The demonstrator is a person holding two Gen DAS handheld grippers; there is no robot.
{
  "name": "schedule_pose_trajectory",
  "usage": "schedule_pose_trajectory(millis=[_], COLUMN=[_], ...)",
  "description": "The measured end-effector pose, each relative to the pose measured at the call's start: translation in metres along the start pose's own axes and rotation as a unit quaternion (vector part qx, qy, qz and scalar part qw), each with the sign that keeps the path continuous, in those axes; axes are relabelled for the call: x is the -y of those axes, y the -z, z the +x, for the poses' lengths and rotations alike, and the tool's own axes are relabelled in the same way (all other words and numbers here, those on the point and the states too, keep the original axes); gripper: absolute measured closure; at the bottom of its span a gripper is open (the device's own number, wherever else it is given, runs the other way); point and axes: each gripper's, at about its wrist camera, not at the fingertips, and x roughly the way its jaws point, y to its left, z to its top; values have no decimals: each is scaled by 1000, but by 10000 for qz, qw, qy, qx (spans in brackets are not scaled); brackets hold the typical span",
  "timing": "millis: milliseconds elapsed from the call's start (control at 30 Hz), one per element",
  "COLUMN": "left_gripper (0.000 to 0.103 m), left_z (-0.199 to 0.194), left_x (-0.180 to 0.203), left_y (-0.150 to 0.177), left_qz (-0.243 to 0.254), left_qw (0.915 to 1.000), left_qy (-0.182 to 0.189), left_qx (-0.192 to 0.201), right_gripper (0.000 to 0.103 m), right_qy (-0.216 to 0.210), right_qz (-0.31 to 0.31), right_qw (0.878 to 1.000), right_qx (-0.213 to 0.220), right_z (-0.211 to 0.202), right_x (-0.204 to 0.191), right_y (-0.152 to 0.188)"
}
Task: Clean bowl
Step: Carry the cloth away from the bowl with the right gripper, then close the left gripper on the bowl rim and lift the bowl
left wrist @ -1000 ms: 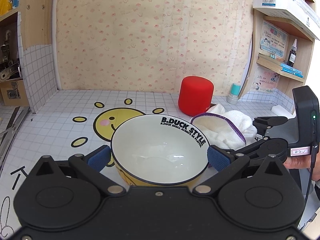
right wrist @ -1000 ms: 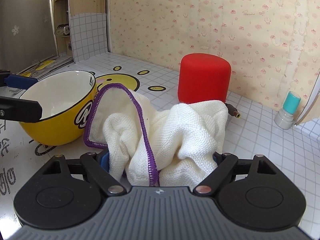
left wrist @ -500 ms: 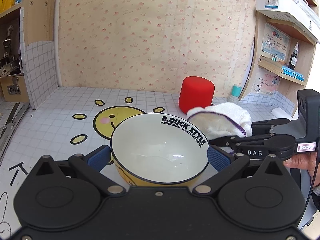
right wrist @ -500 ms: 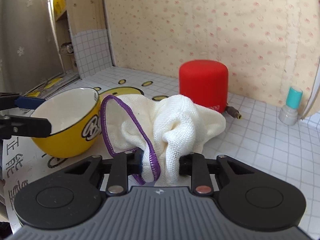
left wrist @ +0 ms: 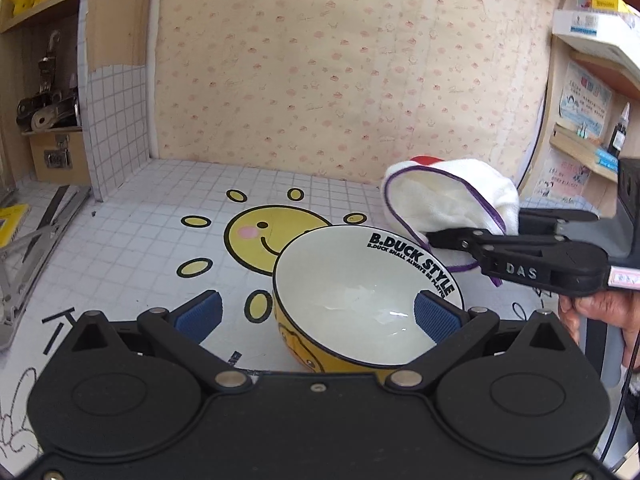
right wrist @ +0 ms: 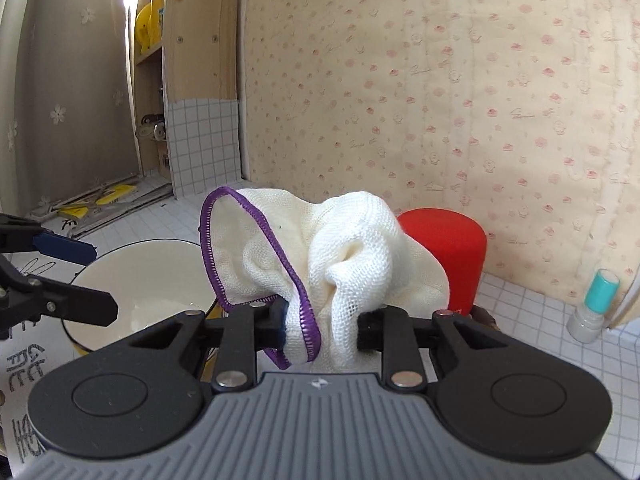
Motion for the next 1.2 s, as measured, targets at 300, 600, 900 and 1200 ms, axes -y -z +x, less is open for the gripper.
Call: schedule_pose_trajectory(millis=[300,600,900,1200], left_gripper=[2,9,40,42], left_z=[3,4,8,21], left_x=[13,16,1,6], left_y=[1,1,7,3], left_qz=[652,1017,430,383], left_qw=[9978,9947,9989,9991], left_qy=[82,-122,162,-92], left_qx=[97,118,61,-153], right_gripper=[75,75,75,75], right_qy=[-365,-540,-682,-1065], right_qz=[-581,-691,-771,-1458], right_qw=[9974,9958,9941,9836], right_qx=[-229,-265,-330,-21], right_z=[21,39,47,49], right_x=[1,-2,-5,-5], right_y=[-16,-20,-22,-23])
